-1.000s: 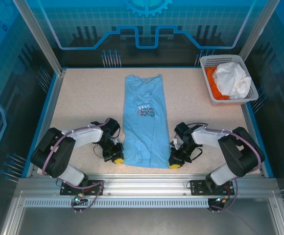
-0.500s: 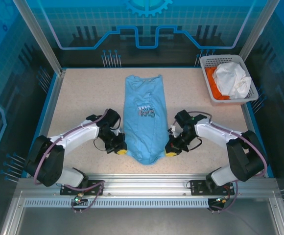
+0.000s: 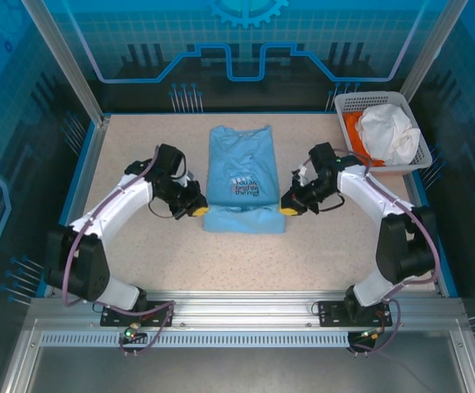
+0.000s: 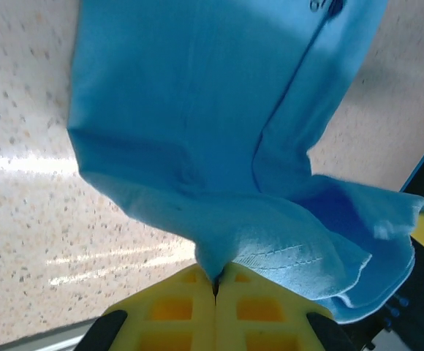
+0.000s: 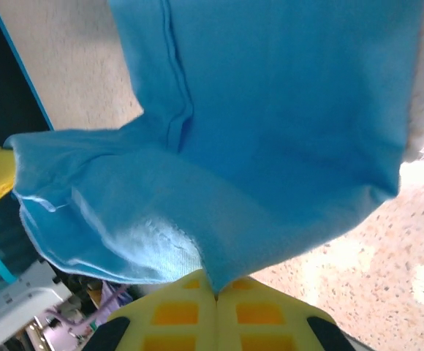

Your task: Fold and stack the t-shirts

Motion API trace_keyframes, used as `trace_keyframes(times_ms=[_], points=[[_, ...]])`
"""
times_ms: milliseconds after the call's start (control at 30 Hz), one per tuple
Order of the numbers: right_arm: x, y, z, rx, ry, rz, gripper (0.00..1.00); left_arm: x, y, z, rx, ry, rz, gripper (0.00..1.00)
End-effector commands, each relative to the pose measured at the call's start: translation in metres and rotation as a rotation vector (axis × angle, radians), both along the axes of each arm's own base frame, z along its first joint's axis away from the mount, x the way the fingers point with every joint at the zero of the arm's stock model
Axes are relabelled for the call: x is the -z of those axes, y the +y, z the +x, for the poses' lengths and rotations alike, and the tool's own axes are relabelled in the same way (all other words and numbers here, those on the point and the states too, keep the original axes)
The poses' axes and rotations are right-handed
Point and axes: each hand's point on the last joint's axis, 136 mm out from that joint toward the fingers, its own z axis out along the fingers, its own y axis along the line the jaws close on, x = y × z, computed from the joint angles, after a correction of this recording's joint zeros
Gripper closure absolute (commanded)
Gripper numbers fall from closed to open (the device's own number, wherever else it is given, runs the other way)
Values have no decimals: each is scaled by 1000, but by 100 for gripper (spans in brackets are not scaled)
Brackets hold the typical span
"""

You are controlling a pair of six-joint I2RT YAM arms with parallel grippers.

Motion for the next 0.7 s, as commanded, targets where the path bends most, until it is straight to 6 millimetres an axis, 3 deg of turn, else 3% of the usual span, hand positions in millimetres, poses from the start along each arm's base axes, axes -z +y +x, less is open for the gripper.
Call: trace_keyframes(times_ms=[0, 233, 367, 633, 667], points=[[11, -9, 23, 78, 64, -37, 100, 4, 10, 34, -52, -15, 30, 100], [34, -2, 91, 118, 83, -81, 100, 29, 18, 98, -85, -9, 44, 100], [50, -3, 120, 152, 125, -104, 100, 42, 19, 128, -79, -4, 70, 100], [75, -8, 157, 194, 190, -131, 100, 73, 30, 157, -94, 45, 120, 98], [81, -9, 160, 202, 207, -132, 96, 76, 31, 159, -96, 50, 124, 96]])
